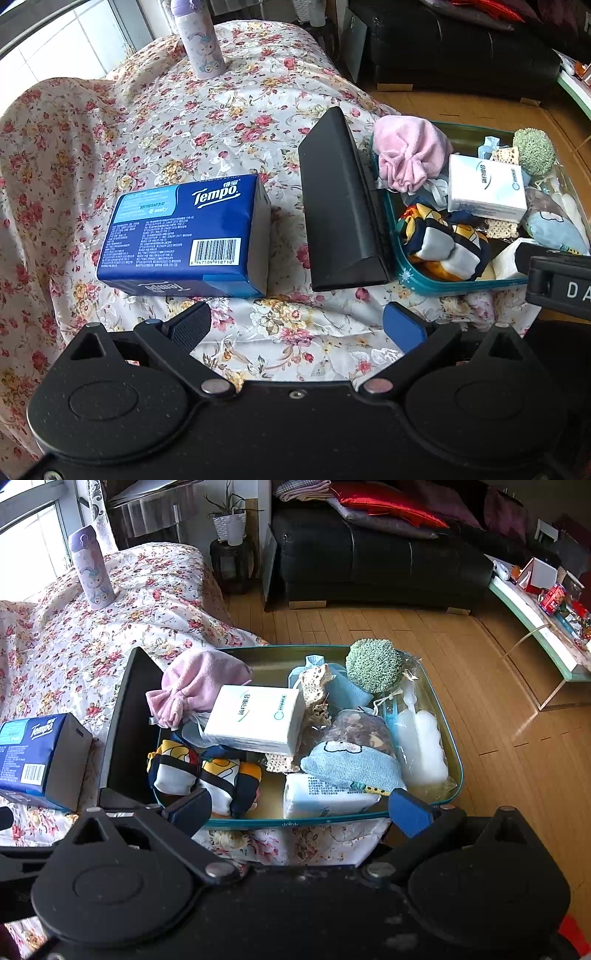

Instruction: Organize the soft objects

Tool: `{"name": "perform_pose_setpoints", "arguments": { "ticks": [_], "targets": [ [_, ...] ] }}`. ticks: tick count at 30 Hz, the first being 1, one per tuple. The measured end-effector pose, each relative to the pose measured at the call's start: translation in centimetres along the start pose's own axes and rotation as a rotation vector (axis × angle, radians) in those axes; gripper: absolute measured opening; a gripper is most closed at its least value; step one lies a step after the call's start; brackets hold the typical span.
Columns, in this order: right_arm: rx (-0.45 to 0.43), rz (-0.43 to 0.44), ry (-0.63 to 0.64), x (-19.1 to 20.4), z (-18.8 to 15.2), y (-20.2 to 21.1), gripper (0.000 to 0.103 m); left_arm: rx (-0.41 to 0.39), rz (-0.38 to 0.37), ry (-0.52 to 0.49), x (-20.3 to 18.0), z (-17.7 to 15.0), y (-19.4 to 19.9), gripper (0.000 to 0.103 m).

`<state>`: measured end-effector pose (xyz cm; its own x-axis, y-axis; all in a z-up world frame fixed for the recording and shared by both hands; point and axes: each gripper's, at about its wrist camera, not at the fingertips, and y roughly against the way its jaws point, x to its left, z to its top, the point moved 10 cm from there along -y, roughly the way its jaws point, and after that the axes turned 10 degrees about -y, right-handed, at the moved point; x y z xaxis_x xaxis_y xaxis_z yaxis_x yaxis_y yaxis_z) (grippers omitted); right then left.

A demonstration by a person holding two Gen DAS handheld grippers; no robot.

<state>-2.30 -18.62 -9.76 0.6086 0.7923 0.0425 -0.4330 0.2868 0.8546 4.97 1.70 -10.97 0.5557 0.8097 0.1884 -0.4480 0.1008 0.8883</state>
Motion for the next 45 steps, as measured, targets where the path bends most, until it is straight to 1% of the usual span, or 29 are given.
{"name": "perform_pose_setpoints", "arguments": {
  "ticks": [45],
  "targets": [
    [0.004, -0.003, -0.004, 0.02, -0.04, 0.06, 0.103, 0.000, -0.005, -0.014, -0.48, 0.07, 0.11, 0.097]
  ]
}}
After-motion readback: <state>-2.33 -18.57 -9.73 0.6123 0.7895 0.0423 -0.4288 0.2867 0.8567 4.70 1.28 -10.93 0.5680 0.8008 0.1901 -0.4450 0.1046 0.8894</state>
